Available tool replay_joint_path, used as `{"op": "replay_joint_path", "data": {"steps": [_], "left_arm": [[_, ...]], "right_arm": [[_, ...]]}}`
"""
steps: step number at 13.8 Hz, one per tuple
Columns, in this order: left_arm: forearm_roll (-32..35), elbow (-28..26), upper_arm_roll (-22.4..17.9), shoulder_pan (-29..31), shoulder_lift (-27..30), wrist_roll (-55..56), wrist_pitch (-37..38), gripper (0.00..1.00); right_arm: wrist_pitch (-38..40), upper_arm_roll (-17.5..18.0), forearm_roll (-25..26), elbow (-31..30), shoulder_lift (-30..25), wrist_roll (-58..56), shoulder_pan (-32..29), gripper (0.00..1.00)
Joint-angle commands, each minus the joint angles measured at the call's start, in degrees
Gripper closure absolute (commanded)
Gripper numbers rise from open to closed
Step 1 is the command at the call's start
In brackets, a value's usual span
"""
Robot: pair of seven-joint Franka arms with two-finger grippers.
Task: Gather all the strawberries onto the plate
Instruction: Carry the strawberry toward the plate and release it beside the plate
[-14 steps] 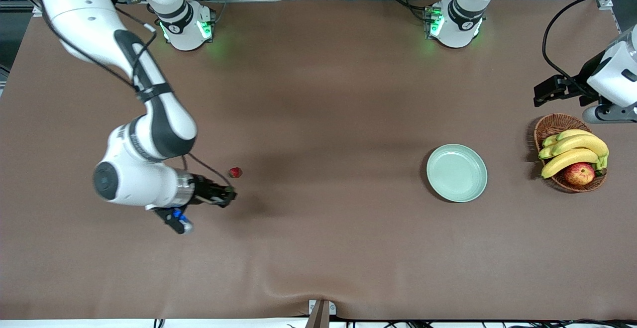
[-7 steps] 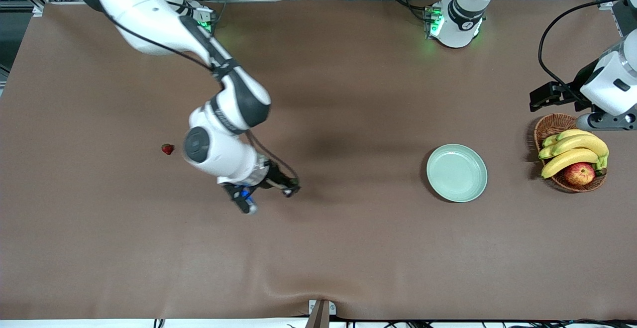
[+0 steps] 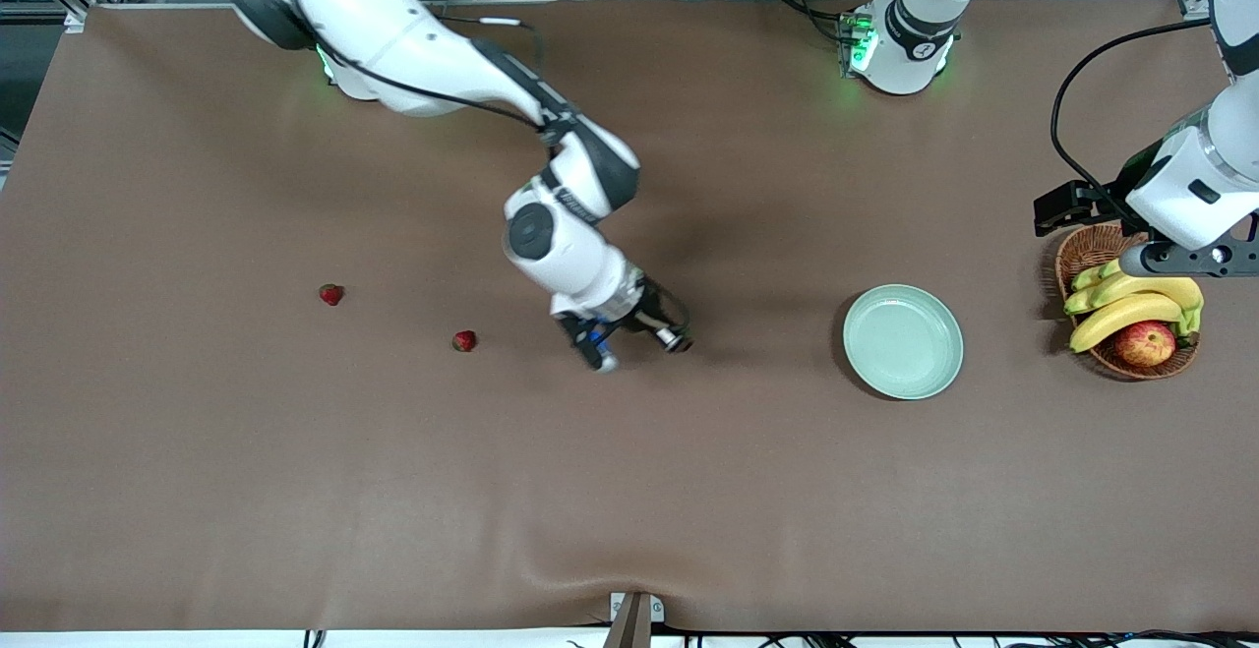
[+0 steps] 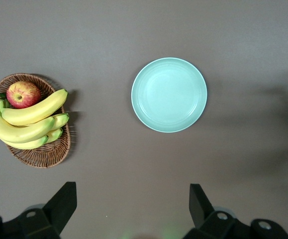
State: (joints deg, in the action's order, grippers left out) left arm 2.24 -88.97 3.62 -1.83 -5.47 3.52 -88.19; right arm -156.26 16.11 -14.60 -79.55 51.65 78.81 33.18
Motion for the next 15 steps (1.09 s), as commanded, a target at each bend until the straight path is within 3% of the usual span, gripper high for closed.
{"op": "replay_joint_path", "data": {"steps": [1,3,4,6,11,15], "left_arm": [[0.5,-0.3,0.2,-0.1,0.0,0.3,-1.0,0.0],[0.5,-0.5,0.2,0.0,-0.3,0.3,-1.0,0.0],[0.5,-0.6,0.2,0.0,-0.3,0.3,-1.0,0.0],[0.5,-0.7,0.2,0.1,-0.4,0.3,-1.0,0.0],[0.0,-1.8,0.3,-0.2,-0.5,0.3,-1.1,0.0],[-2.7,-6.6,0.4,-3.4,-1.9,0.7,-6.6,0.0]], "right_arm": [[-1.4,-0.3,-0.6,1.2,2.1,1.9,3.3,1.0],[-3.5,-0.4,-0.6,0.9,3.2,2.7,5.2,1.0],[-4.3,-0.3,-0.6,1.1,4.0,2.9,5.4,0.83],[-5.2,-0.4,-0.2,1.2,4.6,3.6,6.5,0.03],[-1.8,-0.5,3.7,1.1,2.5,3.2,3.2,0.0],[16.0,-0.3,7.4,0.8,-3.4,2.7,-4.1,0.0]]}}
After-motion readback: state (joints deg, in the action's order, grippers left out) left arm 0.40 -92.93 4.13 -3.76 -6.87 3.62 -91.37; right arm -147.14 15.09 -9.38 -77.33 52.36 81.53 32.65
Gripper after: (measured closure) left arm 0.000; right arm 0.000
